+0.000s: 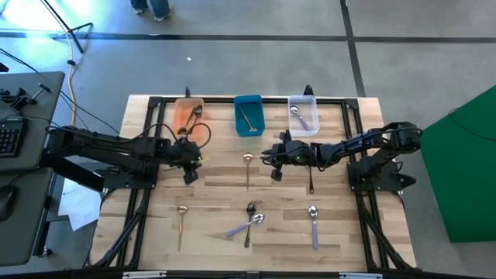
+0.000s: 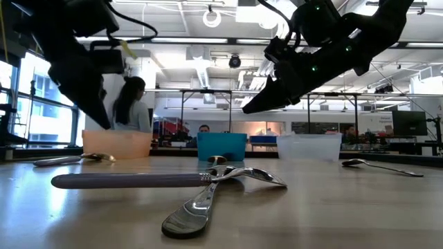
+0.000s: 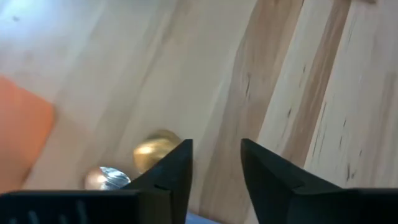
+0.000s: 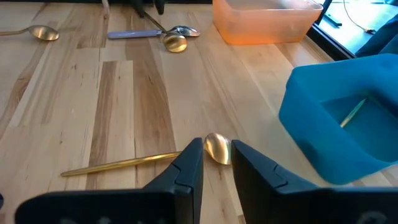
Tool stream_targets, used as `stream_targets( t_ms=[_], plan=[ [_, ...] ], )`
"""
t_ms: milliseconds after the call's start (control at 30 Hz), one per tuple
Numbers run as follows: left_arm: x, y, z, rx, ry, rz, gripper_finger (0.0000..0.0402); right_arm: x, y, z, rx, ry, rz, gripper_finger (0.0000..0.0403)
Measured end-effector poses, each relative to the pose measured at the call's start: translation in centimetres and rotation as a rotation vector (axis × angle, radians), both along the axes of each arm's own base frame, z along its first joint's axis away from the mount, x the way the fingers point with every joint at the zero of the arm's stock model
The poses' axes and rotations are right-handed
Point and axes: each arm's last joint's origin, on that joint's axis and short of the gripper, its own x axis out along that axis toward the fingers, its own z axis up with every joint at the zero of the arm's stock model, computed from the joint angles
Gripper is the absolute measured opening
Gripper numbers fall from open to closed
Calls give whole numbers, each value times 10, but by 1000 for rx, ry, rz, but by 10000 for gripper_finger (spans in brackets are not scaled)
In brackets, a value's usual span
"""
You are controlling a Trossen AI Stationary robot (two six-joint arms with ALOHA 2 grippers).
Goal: Sort silverware by color (type)
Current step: Put the top left gold spoon into the blue bin
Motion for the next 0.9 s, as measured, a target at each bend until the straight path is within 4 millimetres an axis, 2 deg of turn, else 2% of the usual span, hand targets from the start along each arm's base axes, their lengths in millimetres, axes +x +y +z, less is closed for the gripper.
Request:
stream_targets(
  t_ms=[133,300,700,900],
  plan=[
    [6,-1,-13,-1,85,-5,151,0,0,0,0,0,0,69],
    [11,3,-30,88,189,67,154,0,0,0,0,0,0,69],
    [15,5,-48,139,311,84,126,0,0,0,0,3,0,69],
    [17,4,-50,128,319,78,79,0,0,0,0,4,0,69]
  ],
)
